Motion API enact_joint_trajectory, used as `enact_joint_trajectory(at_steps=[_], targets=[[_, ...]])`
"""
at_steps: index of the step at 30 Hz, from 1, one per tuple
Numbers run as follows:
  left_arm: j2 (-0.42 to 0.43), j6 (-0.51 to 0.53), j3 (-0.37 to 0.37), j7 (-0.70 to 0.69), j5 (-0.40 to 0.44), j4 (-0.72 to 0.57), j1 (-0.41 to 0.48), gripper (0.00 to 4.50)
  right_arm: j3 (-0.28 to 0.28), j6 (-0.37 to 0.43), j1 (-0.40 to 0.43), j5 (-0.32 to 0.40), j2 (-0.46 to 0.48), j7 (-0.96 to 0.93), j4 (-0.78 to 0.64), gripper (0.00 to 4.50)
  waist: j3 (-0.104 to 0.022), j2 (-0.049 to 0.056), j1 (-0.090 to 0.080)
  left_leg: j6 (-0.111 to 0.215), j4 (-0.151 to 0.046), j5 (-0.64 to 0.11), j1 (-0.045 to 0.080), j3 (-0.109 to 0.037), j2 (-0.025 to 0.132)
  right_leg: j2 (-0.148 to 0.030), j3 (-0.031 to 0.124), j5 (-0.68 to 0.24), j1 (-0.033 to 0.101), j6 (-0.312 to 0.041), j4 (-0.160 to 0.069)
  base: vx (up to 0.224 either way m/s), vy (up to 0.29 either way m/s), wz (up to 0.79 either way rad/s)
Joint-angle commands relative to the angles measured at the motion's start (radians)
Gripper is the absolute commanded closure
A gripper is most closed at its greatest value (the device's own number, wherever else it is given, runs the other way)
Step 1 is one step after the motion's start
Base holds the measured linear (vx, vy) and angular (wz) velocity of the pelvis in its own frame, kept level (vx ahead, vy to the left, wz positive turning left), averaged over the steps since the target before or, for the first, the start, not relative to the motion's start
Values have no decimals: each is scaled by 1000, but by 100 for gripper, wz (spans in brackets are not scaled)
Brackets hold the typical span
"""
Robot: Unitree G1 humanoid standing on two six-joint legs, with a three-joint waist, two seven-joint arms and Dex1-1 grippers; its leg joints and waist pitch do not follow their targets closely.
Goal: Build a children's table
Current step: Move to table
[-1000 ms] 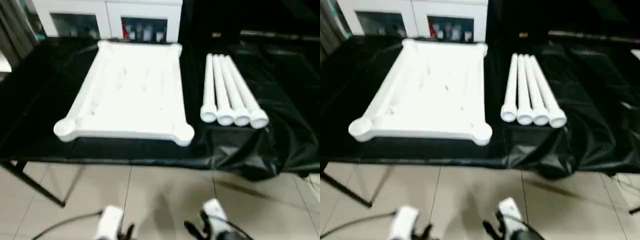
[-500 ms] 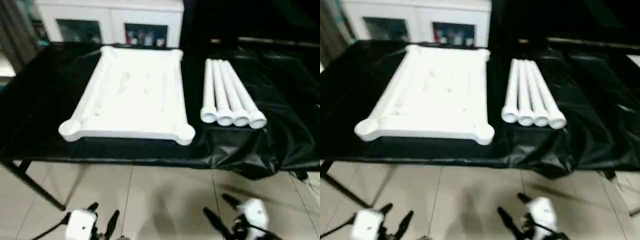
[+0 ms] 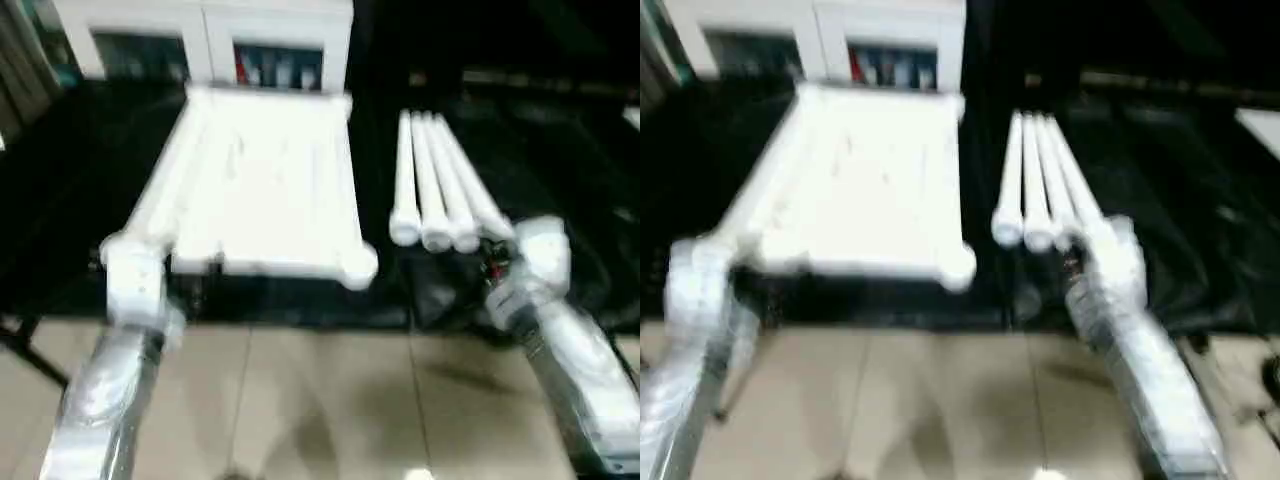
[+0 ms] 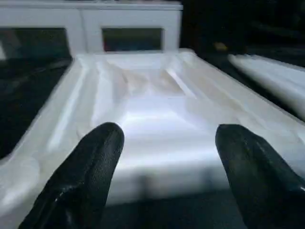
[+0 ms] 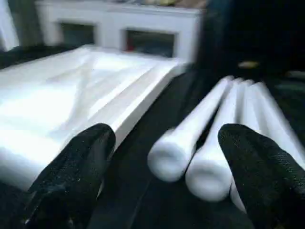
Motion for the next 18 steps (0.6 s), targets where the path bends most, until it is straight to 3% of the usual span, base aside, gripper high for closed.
enact_joint_trajectory(at_steps=[1, 2, 4, 5, 8, 10, 12, 13, 14, 15, 16, 17, 18], targets=[[-13, 45, -28, 45, 53, 65, -68, 87, -12, 45, -66, -33, 30, -101, 114, 59, -59, 4, 2, 37, -65, 39, 13, -42, 72, -77, 66, 111, 34, -191, -55, 0, 0, 0], [-22, 51, -38, 62, 70, 94, -98, 87, -12, 46, -93, -28, 44, -111, 140, 59, -63, 3, 5, 45, -59, 74, 14, -39, 72, -73, 66, 192, 33, -198, -46, 0, 0, 0], [-39, 50, -52, 62, 67, 139, -129, 87, -3, 40, -124, -38, 57, -126, 164, 59, -66, -1, 8, 56, -55, 73, 13, -36, 70, -70, 68, 242, 37, -209, -43, 0, 0, 0], [-46, 37, -65, 74, 85, 160, -128, 87, 5, 42, -128, -50, 54, -130, 164, 59, -69, 17, 12, 56, -53, 76, 12, -38, 70, -71, 69, 272, 38, -217, -40, 0, 0, 0], [-50, 29, -81, 119, 128, 162, -107, 87, 35, 68, -105, -92, 30, -131, 114, 59, -70, 17, 12, 55, -51, 65, 9, -39, 75, -68, 67, 300, 43, -224, -40, 0, 0, 0], [-53, 47, -73, 120, 116, 165, -114, 87, 37, 71, -105, -94, 34, -128, 109, 59, -67, 19, 11, 49, -54, 32, 6, -40, 77, -70, 67, 267, 45, -225, -42, 0, 0, 0], [-52, 52, -70, 119, 113, 185, -129, 87, 47, 72, -107, -113, 43, -133, 120, 59, -64, 25, 3, -4, -65, -28, 15, -51, 91, -47, 52, 191, 39, -220, -47, 0, 0, 0], [-47, 41, -76, 120, 132, 208, -140, 87, 60, 71, -110, -131, 48, -144, 141, 59, -63, 29, -8, -32, -78, -79, 27, -66, 114, -26, 34, 130, 34, -217, -46, 0, 0, 0], [-41, 39, -92, 120, 156, 214, -147, 87, 65, 84, -107, -122, 53, -137, 138, 59, -59, 19, -17, 40, -109, -123, -13, -135, 128, -23, -5, 86, 56, -224, -21, -47, -57, 4], [-40, 29, -99, 120, 167, 208, -150, 87, 81, 99, -101, -125, 52, -131, 128, 59, -67, 50, -23, 98, -116, -134, -4, -160, 137, -14, -23, 52, 53, -228, -12, -49, -106, 36], [-46, 37, -96, 126, 167, 193, -149, 87, 93, 98, -89, -130, 62, -134, 113, 59, -70, 64, -59, 238, -115, -102, 68, -192, 231, -18, -15, -60, -15, -255, 18, -49, -106, 36], [-46, 37, -96, 126, 167, 193, -149, 87, 93, 98, -89, -130, 62, -134, 113, 59, -70, 64, -59, 238, -115, -102, 68, -192, 231, -18, -15, -60, -15, -255, 18, -22, -146, 44], [-46, 46, -94, 136, 173, 194, -153, 87, 93, 105, -88, -126, 69, -137, 110, 59, -53, 49, -55, 287, -122, -104, 24, -151, 220, -42, 4, -23, -4, -260, 30, -21, -184, 17]])
